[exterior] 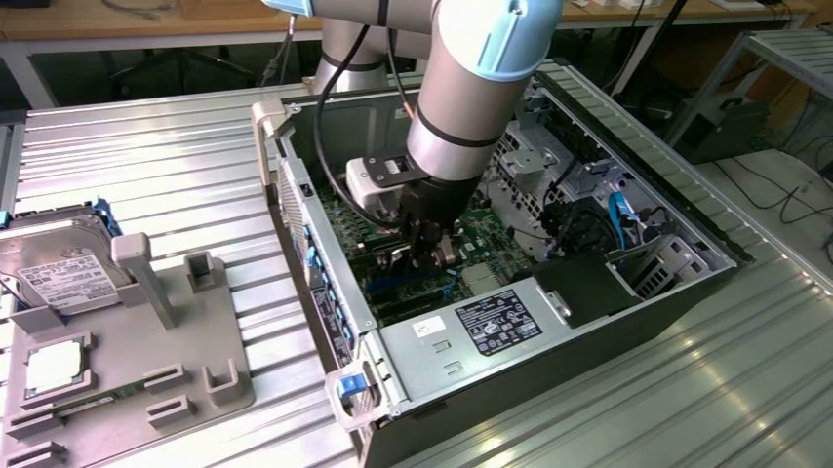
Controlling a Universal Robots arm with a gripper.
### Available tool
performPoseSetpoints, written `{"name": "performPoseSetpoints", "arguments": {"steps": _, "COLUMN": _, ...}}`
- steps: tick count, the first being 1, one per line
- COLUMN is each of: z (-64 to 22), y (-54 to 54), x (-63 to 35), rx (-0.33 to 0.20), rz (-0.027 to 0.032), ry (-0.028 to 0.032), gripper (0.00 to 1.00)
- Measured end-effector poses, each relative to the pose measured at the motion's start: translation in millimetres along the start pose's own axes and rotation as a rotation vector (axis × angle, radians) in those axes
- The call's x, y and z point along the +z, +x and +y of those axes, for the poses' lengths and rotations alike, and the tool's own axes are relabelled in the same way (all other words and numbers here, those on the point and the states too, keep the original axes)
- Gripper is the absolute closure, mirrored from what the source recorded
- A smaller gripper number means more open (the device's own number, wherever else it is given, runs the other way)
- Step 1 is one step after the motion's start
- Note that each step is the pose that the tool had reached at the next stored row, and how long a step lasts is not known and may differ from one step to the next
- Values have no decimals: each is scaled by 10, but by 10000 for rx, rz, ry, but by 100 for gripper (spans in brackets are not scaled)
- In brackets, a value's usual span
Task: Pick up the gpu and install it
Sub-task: 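Insert the gpu into the slot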
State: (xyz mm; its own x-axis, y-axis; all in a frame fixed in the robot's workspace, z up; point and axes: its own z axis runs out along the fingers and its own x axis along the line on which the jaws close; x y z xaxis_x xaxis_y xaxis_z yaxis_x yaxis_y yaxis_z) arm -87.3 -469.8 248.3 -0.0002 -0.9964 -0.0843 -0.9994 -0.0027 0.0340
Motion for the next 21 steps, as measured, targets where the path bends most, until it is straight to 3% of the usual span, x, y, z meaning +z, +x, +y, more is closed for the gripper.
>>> {"name": "performPoseSetpoints", "arguments": {"steps": 21, "z": 13, "y": 13, "x": -13, "rx": -27, "rz": 13, "ry": 4, "gripper": 72}}
